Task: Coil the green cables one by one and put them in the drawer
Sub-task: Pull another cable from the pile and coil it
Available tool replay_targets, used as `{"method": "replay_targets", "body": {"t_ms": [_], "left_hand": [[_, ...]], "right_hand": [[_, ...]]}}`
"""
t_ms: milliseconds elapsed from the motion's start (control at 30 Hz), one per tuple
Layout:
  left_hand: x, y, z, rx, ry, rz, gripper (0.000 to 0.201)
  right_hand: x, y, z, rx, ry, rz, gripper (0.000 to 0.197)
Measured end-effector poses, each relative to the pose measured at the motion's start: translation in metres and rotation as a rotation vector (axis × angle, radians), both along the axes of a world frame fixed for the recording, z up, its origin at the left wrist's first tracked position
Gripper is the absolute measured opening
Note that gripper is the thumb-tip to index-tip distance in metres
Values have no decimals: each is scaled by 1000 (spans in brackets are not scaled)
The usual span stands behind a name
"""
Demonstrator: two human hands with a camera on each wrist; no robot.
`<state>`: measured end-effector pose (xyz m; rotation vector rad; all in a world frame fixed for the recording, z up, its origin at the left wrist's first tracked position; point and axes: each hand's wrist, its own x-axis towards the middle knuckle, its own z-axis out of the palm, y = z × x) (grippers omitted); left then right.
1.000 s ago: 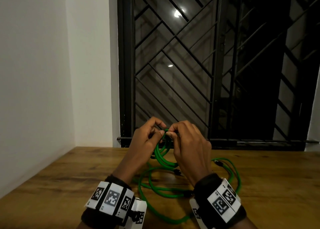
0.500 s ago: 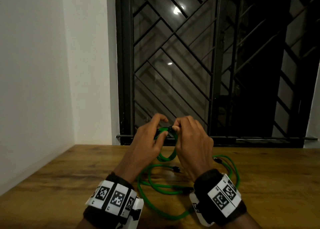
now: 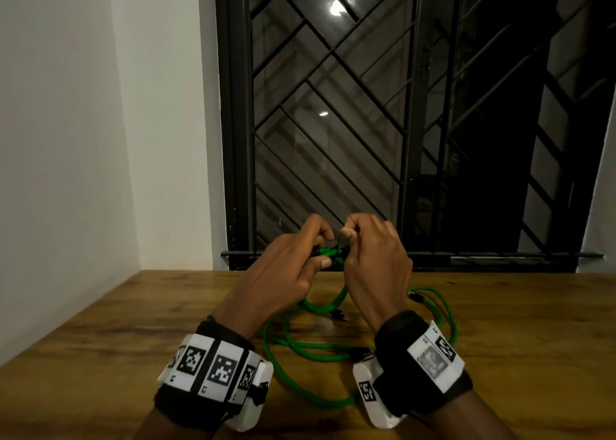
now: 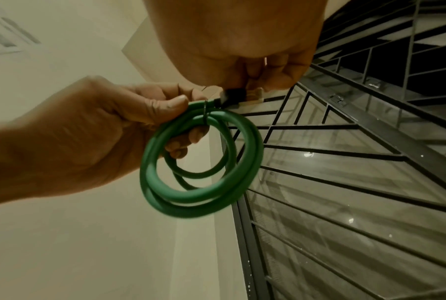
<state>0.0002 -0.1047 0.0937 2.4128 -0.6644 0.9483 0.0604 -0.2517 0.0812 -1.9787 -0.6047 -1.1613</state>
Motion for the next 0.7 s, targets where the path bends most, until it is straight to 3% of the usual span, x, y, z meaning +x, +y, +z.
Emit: {"method": "replay_targets", "body": {"t_ms": [167, 467, 533, 700], "left_hand": [[1, 0, -3, 23, -59, 52, 21], [8, 12, -7, -129, -196, 160, 20], [8, 12, -6, -137, -205, 150, 20], [6, 8, -7, -122, -179, 101, 17]], "right_hand": [[5, 2, 0, 8, 44, 98, 14], [1, 3, 0, -81, -89, 243, 5], [1, 3, 0, -92, -100, 269, 12], [4, 2, -1, -130, -151, 201, 10]]}}
